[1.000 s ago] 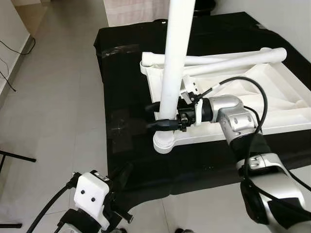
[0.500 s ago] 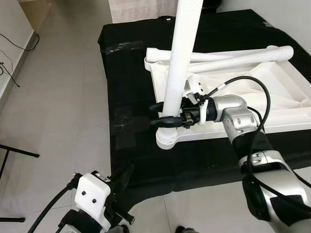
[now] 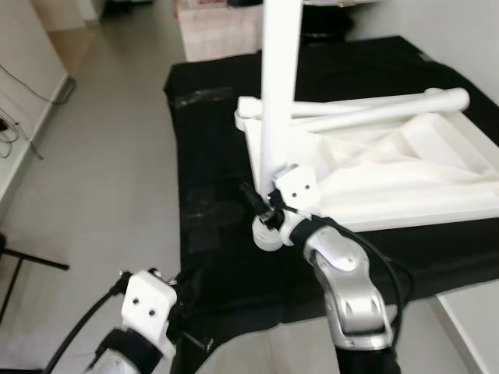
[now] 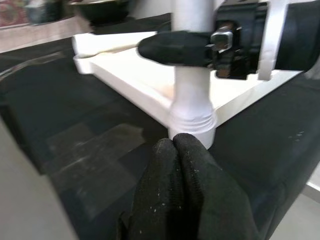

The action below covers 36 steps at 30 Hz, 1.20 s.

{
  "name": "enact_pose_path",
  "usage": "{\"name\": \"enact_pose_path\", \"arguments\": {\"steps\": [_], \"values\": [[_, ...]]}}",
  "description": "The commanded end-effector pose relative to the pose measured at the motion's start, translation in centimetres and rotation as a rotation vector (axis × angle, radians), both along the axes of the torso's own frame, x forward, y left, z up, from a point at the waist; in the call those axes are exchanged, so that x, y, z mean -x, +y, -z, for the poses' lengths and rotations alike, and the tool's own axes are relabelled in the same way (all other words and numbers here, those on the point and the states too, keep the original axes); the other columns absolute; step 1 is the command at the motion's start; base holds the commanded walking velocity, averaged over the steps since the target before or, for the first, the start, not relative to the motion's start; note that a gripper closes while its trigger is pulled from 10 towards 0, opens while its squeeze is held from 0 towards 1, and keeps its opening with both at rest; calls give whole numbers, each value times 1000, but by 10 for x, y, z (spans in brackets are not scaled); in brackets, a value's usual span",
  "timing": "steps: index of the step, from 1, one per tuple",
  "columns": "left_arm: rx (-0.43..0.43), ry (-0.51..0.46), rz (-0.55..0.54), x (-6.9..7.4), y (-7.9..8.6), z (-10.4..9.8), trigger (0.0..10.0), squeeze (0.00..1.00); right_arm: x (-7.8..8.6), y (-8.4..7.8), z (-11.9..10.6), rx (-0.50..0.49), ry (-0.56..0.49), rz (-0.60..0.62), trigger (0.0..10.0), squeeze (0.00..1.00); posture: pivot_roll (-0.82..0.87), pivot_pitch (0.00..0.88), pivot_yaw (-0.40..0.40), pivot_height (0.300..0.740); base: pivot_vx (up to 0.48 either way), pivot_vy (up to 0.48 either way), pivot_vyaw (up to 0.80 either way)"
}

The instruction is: Building children table

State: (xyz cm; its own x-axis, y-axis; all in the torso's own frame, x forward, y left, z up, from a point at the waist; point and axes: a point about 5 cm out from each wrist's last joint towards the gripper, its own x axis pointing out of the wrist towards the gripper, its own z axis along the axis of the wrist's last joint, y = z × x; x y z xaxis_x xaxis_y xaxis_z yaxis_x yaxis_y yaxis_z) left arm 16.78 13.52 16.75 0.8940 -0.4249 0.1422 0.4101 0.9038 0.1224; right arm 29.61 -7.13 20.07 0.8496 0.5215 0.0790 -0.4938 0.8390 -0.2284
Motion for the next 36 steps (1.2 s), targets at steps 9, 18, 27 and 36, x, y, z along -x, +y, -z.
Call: {"name": "enact_pose_path", "arguments": {"steps": [9, 18, 27, 36], "values": [[4, 16, -14, -1, 3, 4, 10000, 0, 6, 7, -23, -111, 119, -385, 10000, 1000, 77, 176, -11, 740, 0, 0, 0], [9, 16, -7, 0, 0, 3, 10000, 0, -17, -31, -28, 155, 87, -767, 10000, 0, 90, 185, -13, 740, 0, 0, 0], [6, 25, -6, 9, -2, 1, 10000, 0, -61, -46, -49, 109, 157, -846, 10000, 0, 137, 216, -18, 740, 0, 0, 0], [2, 36, -1, 14, -2, 1, 10000, 0, -64, -46, -49, 109, 185, -931, 0, 0, 152, 231, -15, 740, 0, 0, 0]]}}
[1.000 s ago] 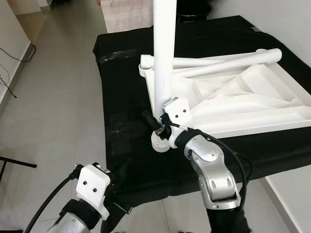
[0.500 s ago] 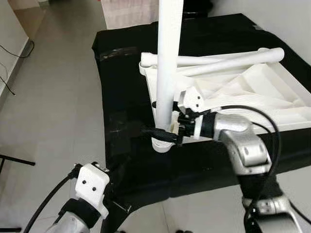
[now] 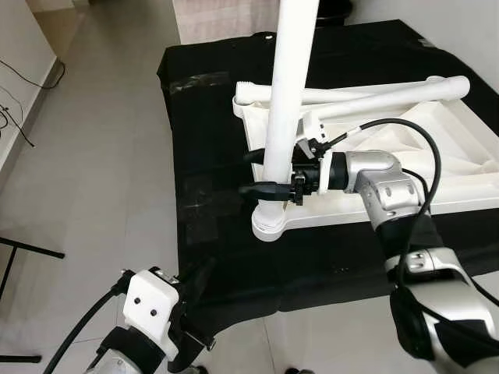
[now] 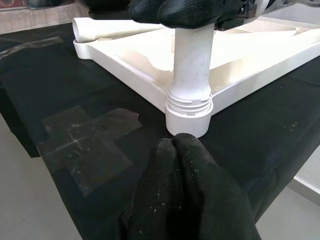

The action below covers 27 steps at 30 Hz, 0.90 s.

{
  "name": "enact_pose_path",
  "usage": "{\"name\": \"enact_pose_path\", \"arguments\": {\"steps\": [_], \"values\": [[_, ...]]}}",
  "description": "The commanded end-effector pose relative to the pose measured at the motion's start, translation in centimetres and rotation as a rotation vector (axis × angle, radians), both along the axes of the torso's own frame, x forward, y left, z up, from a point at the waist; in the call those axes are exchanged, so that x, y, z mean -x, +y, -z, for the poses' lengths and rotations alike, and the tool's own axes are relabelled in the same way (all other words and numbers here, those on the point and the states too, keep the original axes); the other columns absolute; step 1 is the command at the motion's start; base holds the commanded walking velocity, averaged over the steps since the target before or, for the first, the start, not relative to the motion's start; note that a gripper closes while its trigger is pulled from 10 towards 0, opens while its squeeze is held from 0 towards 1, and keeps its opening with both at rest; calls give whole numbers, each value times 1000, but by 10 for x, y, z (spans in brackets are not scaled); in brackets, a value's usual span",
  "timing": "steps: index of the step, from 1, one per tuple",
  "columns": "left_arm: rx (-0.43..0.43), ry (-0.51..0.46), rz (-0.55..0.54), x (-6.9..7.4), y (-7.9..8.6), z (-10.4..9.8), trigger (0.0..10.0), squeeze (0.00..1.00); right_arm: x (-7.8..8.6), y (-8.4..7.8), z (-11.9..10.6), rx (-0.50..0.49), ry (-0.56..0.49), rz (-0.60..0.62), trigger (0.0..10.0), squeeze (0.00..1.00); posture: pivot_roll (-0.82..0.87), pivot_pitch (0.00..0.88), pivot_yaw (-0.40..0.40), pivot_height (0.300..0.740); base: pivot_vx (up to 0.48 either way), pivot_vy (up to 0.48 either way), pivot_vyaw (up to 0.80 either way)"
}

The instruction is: Building children table

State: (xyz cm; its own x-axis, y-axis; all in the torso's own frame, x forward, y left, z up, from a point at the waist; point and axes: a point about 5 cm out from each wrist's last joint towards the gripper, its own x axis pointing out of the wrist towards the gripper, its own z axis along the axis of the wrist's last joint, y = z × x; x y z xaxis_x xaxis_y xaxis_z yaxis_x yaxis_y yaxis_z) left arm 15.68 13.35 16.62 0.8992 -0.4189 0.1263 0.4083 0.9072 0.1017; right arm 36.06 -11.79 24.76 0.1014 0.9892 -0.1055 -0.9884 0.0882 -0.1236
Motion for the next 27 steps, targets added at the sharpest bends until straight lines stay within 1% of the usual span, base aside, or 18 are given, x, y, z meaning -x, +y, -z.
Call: {"name": "enact_pose_path", "arguments": {"steps": [1, 6, 11, 13, 14, 16, 17, 18, 19, 20, 21, 22, 23, 24, 25, 26, 27], "values": [[-10, 16, 8, 5, -1, 0, 10000, 0, -1, -1, -3, -2, -2, -47, 0, 0, 153, 240, -12, 740, 0, 0, 0], [-8, 21, 11, 6, -1, 0, 10000, 0, -4, -4, -5, -3, 7, -85, 0, 0, 153, 241, -12, 740, 0, 0, 0], [-5, 23, 14, 6, -2, 0, 10000, 0, -3, -8, -1, -13, 20, -102, 0, 0, 142, 236, -13, 740, 0, 0, 0], [-4, 22, 13, 6, -3, 1, 10000, 0, -1, -11, 6, -25, 14, -76, 0, 0, 135, 233, -21, 740, 0, 0, 0], [-2, 19, 11, 5, -3, 0, 10000, 0, 0, -10, 15, -14, -10, 4, 0, 0, 128, 232, -25, 740, 0, 0, 0], [-2, 19, 11, 5, -3, 0, 10000, 0, 0, -10, 15, -14, -10, 4, 0, 0, 128, 232, -25, 740, 0, 0, 0], [-1, 18, 8, 5, -3, 0, 10000, 0, 0, -10, 21, -6, -31, 57, 0, 0, 128, 232, -25, 740, 0, 0, 0], [1, 15, 6, 5, -3, 0, 10000, 0, 1, -1, 38, -16, -22, 265, 0, 0, 94, 224, -40, 740, 0, 0, 0], [1, 15, 6, 5, -3, 0, 10000, 0, 1, -1, 38, -16, -22, 265, 0, 0, 94, 224, -40, 740, 0, 0, 0], [3, 13, 3, 4, -3, 0, 10000, 0, 10, 2, 66, 14, -15, 659, 0, 0, 76, 224, -32, 740, 0, 0, 0], [3, 11, 2, 3, -2, 0, 10000, 0, 21, -6, 81, 43, -14, 969, 0, 0, 76, 224, -32, 740, 0, 0, 0], [5, 9, 2, 1, -2, 0, 10000, 0, 45, -8, 93, 79, -39, 1067, 0, 0, 67, 223, -21, 740, 0, 0, 0], [5, 9, 2, 1, -2, 0, 10000, 0, 45, -8, 93, 79, -39, 1067, 0, 0, 67, 223, -21, 740, 0, 0, 0], [5, 8, 6, -1, -1, 1, 10000, 0, 59, -2, 91, 79, -92, 1054, 0, 0, 48, 210, -11, 740, 0, 0, 0], [5, 8, 6, -1, -1, 1, 10000, 0, 59, -2, 91, 79, -92, 1054, 0, 0, 48, 210, -11, 740, 0, 0, 0], [6, 8, 9, -2, -1, 2, 10000, 0, 63, 5, 86, 56, -132, 1004, 0, 0, 43, 204, -8, 740, 0, 0, 0], [7, 10, 13, -4, 0, 3, 10000, 0, 61, 10, 86, 45, -136, 979, 0, 0, 42, 183, -4, 740, 0, 0, 0]]}}
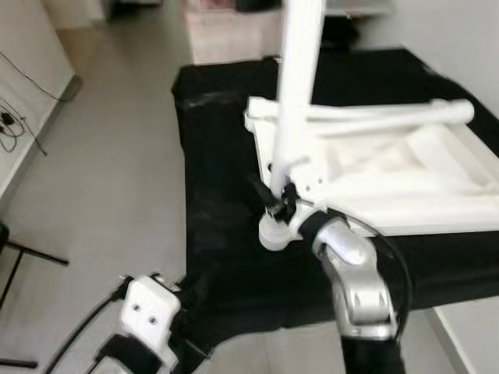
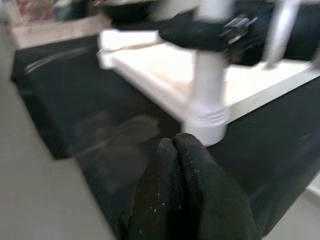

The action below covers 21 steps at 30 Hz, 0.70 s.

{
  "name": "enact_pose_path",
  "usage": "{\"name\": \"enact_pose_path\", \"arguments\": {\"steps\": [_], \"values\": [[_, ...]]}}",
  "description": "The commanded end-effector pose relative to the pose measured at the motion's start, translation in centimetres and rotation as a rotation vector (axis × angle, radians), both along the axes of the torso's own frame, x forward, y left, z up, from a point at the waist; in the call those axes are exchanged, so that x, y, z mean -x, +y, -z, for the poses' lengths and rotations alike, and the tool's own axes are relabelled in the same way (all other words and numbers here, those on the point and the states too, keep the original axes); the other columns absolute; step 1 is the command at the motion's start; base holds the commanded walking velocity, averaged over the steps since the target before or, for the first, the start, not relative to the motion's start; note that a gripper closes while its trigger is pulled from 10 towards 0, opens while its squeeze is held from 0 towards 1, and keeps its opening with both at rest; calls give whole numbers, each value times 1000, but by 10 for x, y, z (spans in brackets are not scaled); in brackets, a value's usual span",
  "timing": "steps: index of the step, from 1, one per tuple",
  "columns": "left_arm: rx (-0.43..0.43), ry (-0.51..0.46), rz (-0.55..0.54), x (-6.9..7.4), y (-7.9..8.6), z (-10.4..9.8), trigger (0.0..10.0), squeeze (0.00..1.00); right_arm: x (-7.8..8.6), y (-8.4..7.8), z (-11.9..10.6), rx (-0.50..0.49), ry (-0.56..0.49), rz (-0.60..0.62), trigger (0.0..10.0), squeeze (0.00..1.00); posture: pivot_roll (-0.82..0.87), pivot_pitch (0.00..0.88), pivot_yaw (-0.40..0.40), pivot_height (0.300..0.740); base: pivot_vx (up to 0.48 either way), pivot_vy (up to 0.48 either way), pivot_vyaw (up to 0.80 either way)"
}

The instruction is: Building children table

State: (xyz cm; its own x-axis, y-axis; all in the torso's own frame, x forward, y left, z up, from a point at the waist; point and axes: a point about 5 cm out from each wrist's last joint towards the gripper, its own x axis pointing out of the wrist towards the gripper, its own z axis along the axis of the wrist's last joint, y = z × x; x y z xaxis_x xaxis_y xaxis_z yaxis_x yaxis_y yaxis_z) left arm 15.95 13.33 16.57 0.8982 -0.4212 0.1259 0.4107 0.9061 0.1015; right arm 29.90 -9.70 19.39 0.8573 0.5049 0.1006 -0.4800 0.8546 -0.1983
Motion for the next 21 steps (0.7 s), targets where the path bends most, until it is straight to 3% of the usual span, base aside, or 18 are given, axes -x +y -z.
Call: {"name": "enact_pose_path", "arguments": {"steps": [1, 8, 9, 10, 11, 12, 13, 14, 15, 17, 19, 21], "values": [[7, 9, 10, -2, 0, 3, 10000, 0, 0, -11, 32, 132, 120, 56, 0, 0, 42, 183, -4, 740, 0, 0, 0], [6, 8, 19, -8, 1, 4, 10000, 0, -11, -5, 36, 125, 135, 38, 0, 0, 43, 167, -4, 740, 0, 0, 0], [6, 5, 13, -9, 1, 4, 10000, 0, -9, -3, 34, 126, 138, 36, 6784, 0, 38, 164, -5, 740, 0, 0, 0], [7, 0, 4, -10, 2, 4, 10000, 0, -7, 3, 31, 122, 143, -35, 10000, 0, 34, 160, -6, 740, 0, 0, 0], [7, 0, 4, -10, 2, 4, 10000, 0, -7, 3, 31, 122, 143, -35, 10000, 0, 34, 160, -6, 740, 0, 0, 0], [8, -3, -2, -11, 3, 4, 10000, 0, -5, 11, 22, 73, 142, -147, 10000, 714, 35, 159, -6, 740, 0, 0, 0], [9, -4, -4, -12, 3, 4, 10000, 0, 1, 19, 11, 22, 146, -286, 10000, 1000, 36, 160, -8, 740, 0, 0, 0], [9, -4, -4, -12, 3, 4, 10000, 0, 1, 19, 11, 22, 146, -286, 10000, 1000, 36, 160, -8, 740, 0, 0, 0], [10, -5, -3, -12, 2, 4, 10000, 0, 6, 24, 0, -7, 137, -413, 10000, 1000, 37, 161, -9, 740, 0, 0, 0], [10, -5, -3, -12, 2, 4, 10000, 0, 6, 24, 0, -7, 137, -413, 10000, 1000, 37, 161, -9, 740, 0, 0, 0], [12, -6, -2, -12, 1, 4, 10000, 0, 7, 22, -20, 18, 104, -649, 10000, 1000, 41, 167, -11, 740, 0, 0, 0], [13, -7, -2, -12, 1, 3, 10000, 0, 6, 20, -25, 35, 95, -704, 10000, 1000, 41, 167, -11, 740, 0, 0, 0]]}}
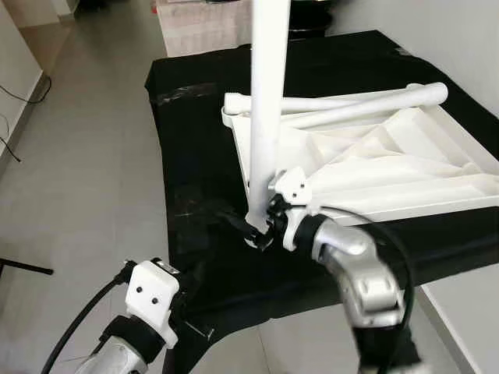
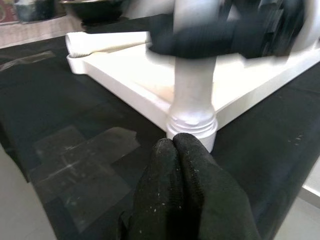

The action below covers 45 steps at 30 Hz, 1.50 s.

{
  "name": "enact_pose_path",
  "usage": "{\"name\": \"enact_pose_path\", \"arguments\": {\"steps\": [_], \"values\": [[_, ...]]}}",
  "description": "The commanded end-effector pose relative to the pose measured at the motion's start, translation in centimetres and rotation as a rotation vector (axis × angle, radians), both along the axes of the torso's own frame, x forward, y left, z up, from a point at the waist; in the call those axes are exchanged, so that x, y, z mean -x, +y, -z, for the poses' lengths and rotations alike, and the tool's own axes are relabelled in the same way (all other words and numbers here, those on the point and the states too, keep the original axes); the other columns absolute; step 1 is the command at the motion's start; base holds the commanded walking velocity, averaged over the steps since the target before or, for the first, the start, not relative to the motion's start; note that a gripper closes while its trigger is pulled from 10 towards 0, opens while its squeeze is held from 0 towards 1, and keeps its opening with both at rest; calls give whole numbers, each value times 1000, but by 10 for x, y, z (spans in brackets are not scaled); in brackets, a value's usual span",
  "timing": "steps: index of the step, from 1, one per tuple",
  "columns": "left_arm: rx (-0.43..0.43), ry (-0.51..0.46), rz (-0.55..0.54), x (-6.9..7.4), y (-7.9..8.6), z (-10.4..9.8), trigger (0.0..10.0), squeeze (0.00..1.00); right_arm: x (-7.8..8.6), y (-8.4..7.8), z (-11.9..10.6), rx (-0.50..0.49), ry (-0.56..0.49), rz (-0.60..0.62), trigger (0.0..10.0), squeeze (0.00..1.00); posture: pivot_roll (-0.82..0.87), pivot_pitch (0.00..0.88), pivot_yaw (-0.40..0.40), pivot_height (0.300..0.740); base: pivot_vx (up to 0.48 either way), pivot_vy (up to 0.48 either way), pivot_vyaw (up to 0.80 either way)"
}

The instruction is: Building children table

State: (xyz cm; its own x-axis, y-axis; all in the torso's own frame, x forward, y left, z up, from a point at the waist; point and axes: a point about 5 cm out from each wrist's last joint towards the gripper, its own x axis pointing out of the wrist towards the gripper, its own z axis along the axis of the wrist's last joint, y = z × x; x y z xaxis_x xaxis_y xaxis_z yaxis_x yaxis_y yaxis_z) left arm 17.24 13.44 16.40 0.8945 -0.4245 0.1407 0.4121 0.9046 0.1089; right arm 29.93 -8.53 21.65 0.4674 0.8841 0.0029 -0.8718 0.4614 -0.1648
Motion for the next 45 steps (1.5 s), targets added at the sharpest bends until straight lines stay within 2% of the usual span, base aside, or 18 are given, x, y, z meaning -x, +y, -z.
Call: {"name": "enact_pose_path", "arguments": {"steps": [1, 2, 4, 5, 15, 16, 18, 19, 28, 35, 37, 38, 39, 40, 42, 43, 44, 45], "values": [[14, 10, -6, 1, 0, 2, 10000, 0, 7, 8, -2, -18, 9, -149, 10000, 1000, 41, 167, -11, 740, 0, 0, 0], [14, 9, -5, 2, -1, 1, 10000, 0, -2, 2, -5, 27, -20, -221, 10000, 863, 51, 171, -15, 740, 0, 0, 0], [15, 9, -4, 2, -1, 1, 10000, 0, -8, -2, -5, 58, -37, -259, 10000, 863, 51, 171, -15, 740, 0, 0, 0], [15, 9, -3, 3, -1, 1, 10000, 0, -19, -6, -9, 60, -27, -293, 10000, 0, 61, 178, -16, 740, 0, 0, 0], [12, 13, -1, 8, -2, 0, 10000, 0, -43, -9, -23, -28, 92, -420, 10000, 0, 84, 197, -16, 740, 0, 0, 0], [11, 16, 0, 10, -2, 0, 10000, 0, -47, -6, -23, -23, 117, -460, 7569, 0, 91, 203, -16, 740, 0, 0, 0], [11, 16, 0, 10, -2, 0, 10000, 0, -47, -6, -23, -23, 117, -460, 7569, 0, 91, 203, -16, 740, 0, 0, 0], [10, 18, 0, 12, -2, -1, 10000, 0, -48, -4, -23, -13, 136, -498, 0, 0, 95, 210, -15, 740, 0, 0, 0], [10, 23, 1, 15, -3, -1, 10000, 0, -50, -3, -23, 11, 142, -525, 0, 0, 97, 221, -18, 740, 0, 0, 0], [17, 25, 3, 15, -5, -1, 10000, 0, -55, -19, -20, 11, 94, -454, 0, 0, 82, 220, -22, 740, 0, 0, 0], [20, 23, 1, 14, -4, -1, 10000, 0, -53, -28, -13, -20, 61, -279, 0, 0, 62, 216, -32, 740, 0, 0, 0], [20, 23, 1, 14, -4, -1, 10000, 0, -53, -28, -13, -20, 61, -279, 0, 0, 62, 216, -32, 740, 0, 0, 0], [21, 21, -1, 13, -3, -1, 10000, 0, -41, -21, -1, -56, 76, -115, 0, 0, 52, 215, -33, 740, 0, 0, 0], [21, 21, -1, 13, -3, -1, 10000, 0, -41, -21, -1, -56, 76, -115, 0, 0, 52, 215, -33, 740, 0, 0, 0], [22, 19, -4, 11, 0, 0, 10000, 0, -19, -24, 27, 24, 7, 577, 0, 0, 35, 215, -20, 740, 0, 0, 0], [22, 19, -4, 11, 0, 0, 10000, 0, -19, -24, 27, 24, 7, 577, 0, 0, 35, 215, -20, 740, 0, 0, 0], [21, 18, -2, 10, 1, -1, 10000, 0, -6, -28, 32, 38, -11, 730, 0, 0, 33, 212, -14, 740, 0, 0, 0], [19, 18, 3, 8, 1, 1, 10000, 0, 1, -20, 39, 40, -1, 708, 0, 0, 23, 183, 2, 740, 0, 0, 0]]}}
